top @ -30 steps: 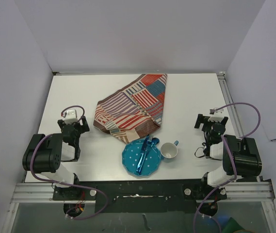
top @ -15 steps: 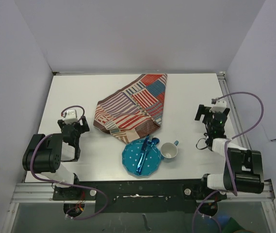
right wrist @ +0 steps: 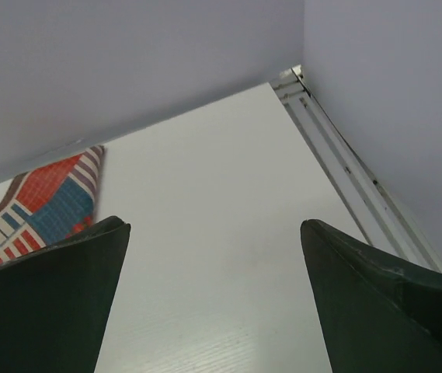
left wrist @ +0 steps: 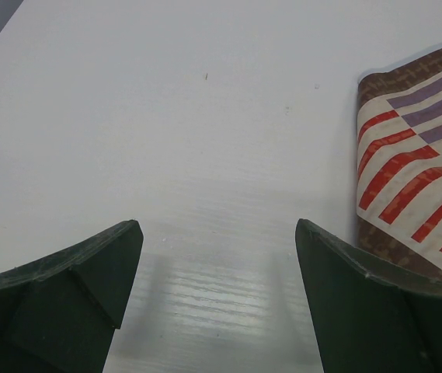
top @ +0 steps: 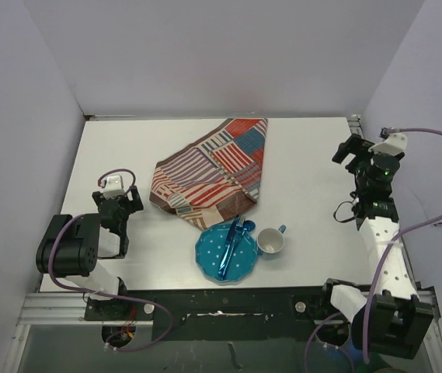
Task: Set the dinner table for one person
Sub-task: Flatten out the napkin at the center of the board.
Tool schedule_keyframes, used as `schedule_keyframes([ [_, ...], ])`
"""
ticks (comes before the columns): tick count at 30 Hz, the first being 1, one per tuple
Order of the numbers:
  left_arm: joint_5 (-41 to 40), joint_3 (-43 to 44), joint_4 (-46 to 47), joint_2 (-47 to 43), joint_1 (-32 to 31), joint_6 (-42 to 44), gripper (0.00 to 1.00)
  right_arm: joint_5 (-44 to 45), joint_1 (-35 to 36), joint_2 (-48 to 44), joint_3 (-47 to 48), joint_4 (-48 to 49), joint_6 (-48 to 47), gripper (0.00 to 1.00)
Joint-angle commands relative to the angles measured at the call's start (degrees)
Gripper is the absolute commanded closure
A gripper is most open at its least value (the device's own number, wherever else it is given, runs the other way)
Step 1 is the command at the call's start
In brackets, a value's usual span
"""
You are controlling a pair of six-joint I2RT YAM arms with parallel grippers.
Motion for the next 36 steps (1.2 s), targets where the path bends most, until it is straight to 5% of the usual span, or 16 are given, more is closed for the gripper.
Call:
schedule_keyframes([
  [1,-0.2,0.9,4.6,-0.1,0.3,0.0,0.17,-3.6,-1.9,8.3,5.0,-11.6,3.7,0.03],
  [7,-11.5,-0.6,5.9,-2.8,-4.1,1.4,0.17,3.3,-1.6,6.0,3.7,-12.9,3.8,0.02],
  [12,-22.1,4.9,-8.4,-10.9,-11.6,5.1,0.17,8.0,0.1,2.4,3.1,-13.1,4.5,0.02],
  [15,-21.5,9.0,-15.6,-11.8,-15.5,6.1,0.17,8.2,2.2,2.3,3.5,-12.4,3.2,0.02],
  [18,-12.7,13.1,-22.1,-11.6,-16.9,4.2,0.17,8.5,4.4,1.0,2.5,-10.2,4.5,0.02],
  [22,-11.3,16.1,-23.3,-10.7,-20.3,3.5,0.2,1.0,4.7,5.0,6.2,-13.7,4.8,0.03],
  [23,-10.6,15.9,-22.9,-10.6,-20.6,2.9,0.23,-0.3,4.9,6.5,7.3,-14.8,4.9,0.02],
  [24,-10.1,15.6,-22.1,-10.7,-20.7,2.3,0.37,-0.4,5.2,7.9,8.2,-16.1,5.2,0.02],
  [25,-10.3,15.4,-21.6,-10.7,-20.9,1.7,0.67,-0.3,5.6,9.1,8.7,-16.6,5.3,0.12],
  [26,-10.7,15.6,-22.0,-10.7,-21.0,0.6,0.81,-0.2,5.9,10.0,9.2,-17.3,5.2,0.24],
  [30,-9.2,19.6,-29.5,-9.8,-21.0,-1.1,1.0,1.1,8.0,12.0,10.2,-18.3,4.4,0.97],
  [36,-7.4,24.2,-38.9,-10.3,-20.8,-9.0,1.0,-4.9,11.1,16.5,14.0,-19.8,2.1,1.0],
])
